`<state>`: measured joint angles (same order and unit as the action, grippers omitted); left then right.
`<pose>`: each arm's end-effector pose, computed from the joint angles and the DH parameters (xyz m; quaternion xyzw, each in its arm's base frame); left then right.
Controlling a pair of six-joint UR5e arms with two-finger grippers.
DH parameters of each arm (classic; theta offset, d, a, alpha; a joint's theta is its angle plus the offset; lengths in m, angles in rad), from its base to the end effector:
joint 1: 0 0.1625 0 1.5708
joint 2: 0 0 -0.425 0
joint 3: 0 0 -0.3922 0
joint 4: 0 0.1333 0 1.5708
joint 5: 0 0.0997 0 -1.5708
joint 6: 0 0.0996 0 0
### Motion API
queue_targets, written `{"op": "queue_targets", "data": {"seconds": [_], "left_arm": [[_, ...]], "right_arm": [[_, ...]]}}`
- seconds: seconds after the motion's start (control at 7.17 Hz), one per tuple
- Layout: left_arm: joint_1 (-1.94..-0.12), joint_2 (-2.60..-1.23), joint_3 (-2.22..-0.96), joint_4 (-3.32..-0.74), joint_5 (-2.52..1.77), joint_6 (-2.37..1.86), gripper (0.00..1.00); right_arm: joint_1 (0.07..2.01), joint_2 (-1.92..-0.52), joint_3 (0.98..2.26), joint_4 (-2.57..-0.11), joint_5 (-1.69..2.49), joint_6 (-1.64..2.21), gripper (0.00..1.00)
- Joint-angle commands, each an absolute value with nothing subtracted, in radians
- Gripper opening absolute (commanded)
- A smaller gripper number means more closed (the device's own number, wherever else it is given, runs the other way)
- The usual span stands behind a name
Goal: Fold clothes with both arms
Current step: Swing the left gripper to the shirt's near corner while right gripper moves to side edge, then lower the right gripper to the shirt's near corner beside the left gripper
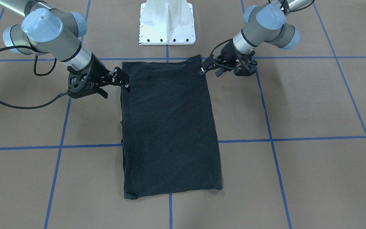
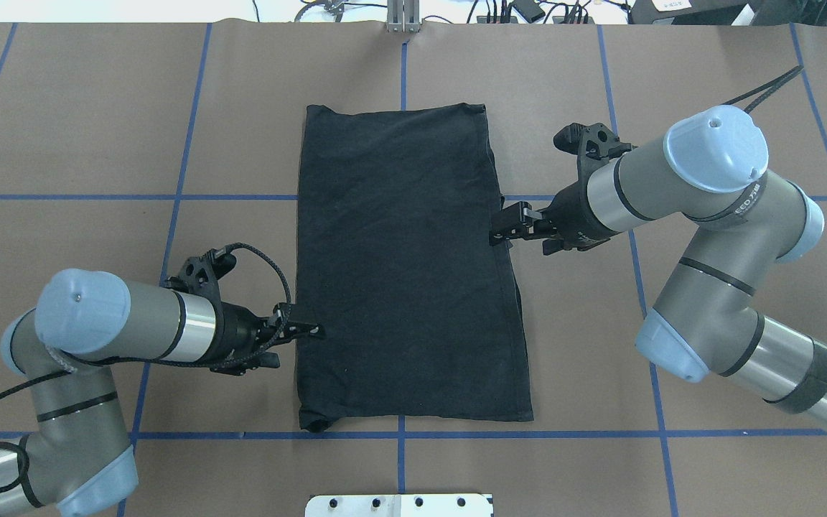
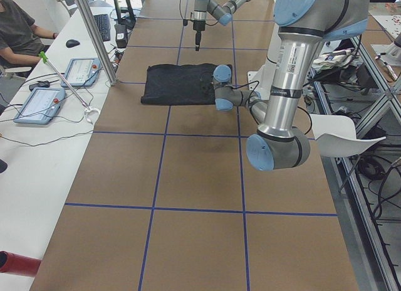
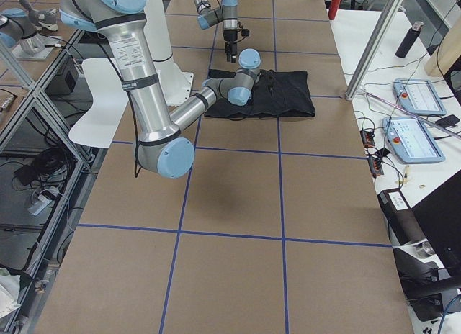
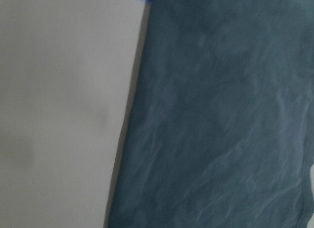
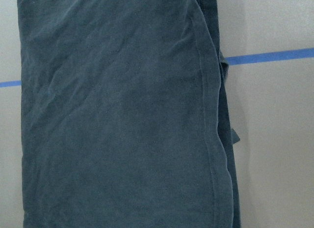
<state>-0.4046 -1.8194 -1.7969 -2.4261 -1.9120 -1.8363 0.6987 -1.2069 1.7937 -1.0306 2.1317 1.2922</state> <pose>0.4831 -0.3156 0.3207 -0.0910 0.6159 -0.1561 0.7668 -0.4053 -0.4454 0.2887 0.0343 -0.5631 0.0248 0.8253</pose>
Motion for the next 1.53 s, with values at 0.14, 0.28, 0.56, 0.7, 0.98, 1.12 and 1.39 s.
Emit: {"op": "queue_targets", "data": {"seconds": [0.14, 0.28, 0.56, 0.7, 0.98, 1.12, 1.39], "left_arm": [[-0.325, -1.816, -1.793, -2.421, -1.907, -1.873, 1.00], [-0.313, -1.816, -1.787, -2.421, -1.904, -1.873, 1.00], [-0.301, -1.815, -1.776, -2.421, -1.902, -1.875, 1.00], [-0.299, -1.818, -1.773, -2.421, -1.901, -1.876, 1.00], [-0.299, -1.824, -1.769, -2.419, -1.902, -1.875, 0.78], [-0.299, -1.825, -1.766, -2.419, -1.904, -1.875, 0.62], [-0.299, -1.829, -1.767, -2.419, -1.907, -1.876, 0.36]], "right_arm": [[0.696, -1.207, 1.796, -1.026, 2.135, 1.301, 1.00], [0.696, -1.210, 1.796, -1.026, 2.135, 1.301, 1.00], [0.696, -1.212, 1.796, -1.026, 2.140, 1.299, 1.00], [0.696, -1.212, 1.796, -1.026, 2.140, 1.299, 1.00], [0.696, -1.210, 1.795, -1.026, 2.148, 1.299, 1.00], [0.696, -1.212, 1.795, -1.026, 2.149, 1.298, 1.00], [0.696, -1.212, 1.796, -1.026, 2.157, 1.298, 1.00]]}}
